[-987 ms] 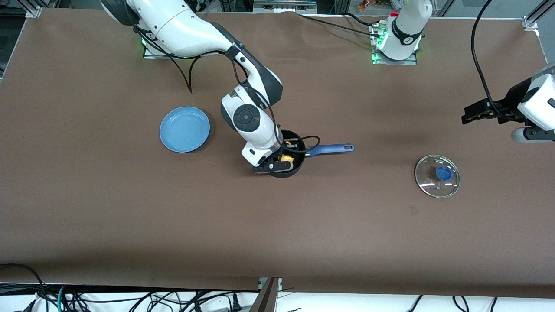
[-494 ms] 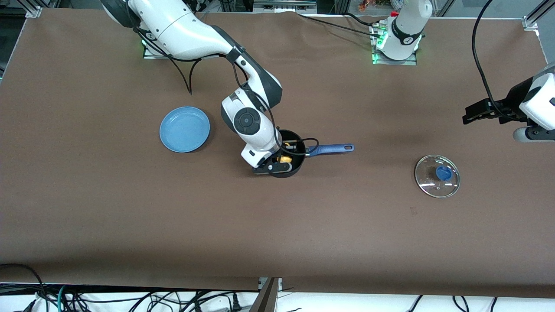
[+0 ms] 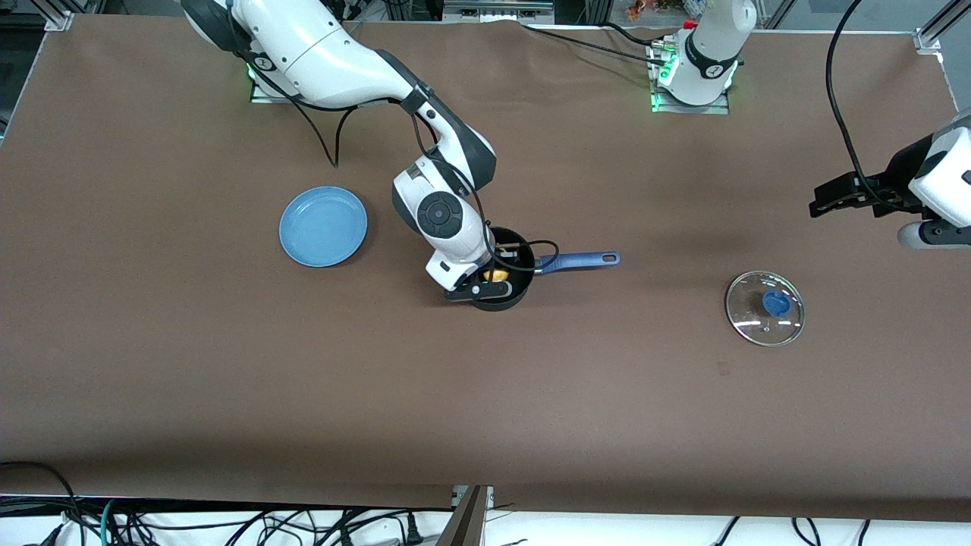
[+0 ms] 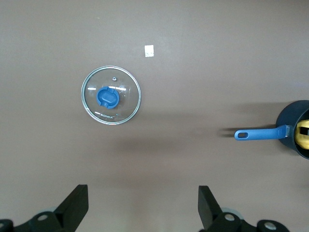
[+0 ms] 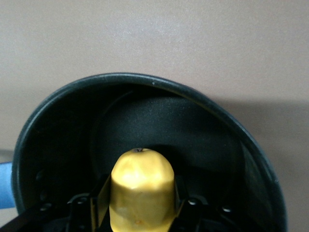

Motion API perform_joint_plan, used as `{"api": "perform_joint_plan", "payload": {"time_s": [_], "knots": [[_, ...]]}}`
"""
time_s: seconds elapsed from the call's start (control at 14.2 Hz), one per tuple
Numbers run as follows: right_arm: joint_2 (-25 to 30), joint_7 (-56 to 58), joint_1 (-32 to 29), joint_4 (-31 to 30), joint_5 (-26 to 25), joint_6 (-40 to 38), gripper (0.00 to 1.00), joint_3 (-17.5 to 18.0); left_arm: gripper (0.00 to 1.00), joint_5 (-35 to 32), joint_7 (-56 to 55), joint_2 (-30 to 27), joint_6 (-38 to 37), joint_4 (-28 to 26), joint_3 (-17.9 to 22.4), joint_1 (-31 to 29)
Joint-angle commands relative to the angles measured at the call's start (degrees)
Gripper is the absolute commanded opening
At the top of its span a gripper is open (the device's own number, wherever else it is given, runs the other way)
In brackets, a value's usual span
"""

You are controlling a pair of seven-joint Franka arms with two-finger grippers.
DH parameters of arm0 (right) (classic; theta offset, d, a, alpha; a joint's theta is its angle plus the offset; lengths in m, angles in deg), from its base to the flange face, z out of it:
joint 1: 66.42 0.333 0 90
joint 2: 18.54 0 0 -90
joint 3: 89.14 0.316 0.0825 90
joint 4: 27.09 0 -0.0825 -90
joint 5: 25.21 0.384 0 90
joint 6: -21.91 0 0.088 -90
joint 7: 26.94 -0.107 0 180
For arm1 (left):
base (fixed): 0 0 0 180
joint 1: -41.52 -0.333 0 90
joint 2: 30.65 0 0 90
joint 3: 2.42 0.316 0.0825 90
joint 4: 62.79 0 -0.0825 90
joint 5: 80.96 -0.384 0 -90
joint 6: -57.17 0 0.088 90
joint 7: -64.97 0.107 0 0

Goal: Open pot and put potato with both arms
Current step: 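Lower the potato into the pot and open the right gripper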

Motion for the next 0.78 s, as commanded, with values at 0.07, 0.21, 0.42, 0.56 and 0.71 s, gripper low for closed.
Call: {"api": "perform_joint_plan", "payload": {"time_s": [0.07, 0.21, 0.42, 0.56, 0.71], "knots": [[1.01, -0.71, 0.39, 0.03, -1.81, -0.95, 1.0, -0.32, 1.0, -1.34, 0.82, -0.27, -0.78, 0.66, -0.15, 0.1], [2.23, -0.71, 0.39, 0.56, -1.99, -3.92, 1.0, -0.4, 1.0, -1.34, 0.82, -0.18, -0.78, 0.66, -0.15, 0.1], [7.67, -0.62, 0.03, 0.65, -2.6, -11.39, 1.0, -0.58, 1.0, -1.34, 0.82, -0.18, -0.78, 0.66, -0.06, 0.02], [11.54, -0.71, 0.03, 0.56, -2.69, -16.92, 1.0, -0.93, 1.0, -1.25, 0.82, -0.18, -0.78, 0.66, -0.06, 0.02], [15.49, -0.71, 0.03, 0.56, -2.78, -21.94, 1.0, -3.9, 1.0, -1.25, 0.82, -0.18, -0.78, 0.66, -0.06, 0.02]]}}
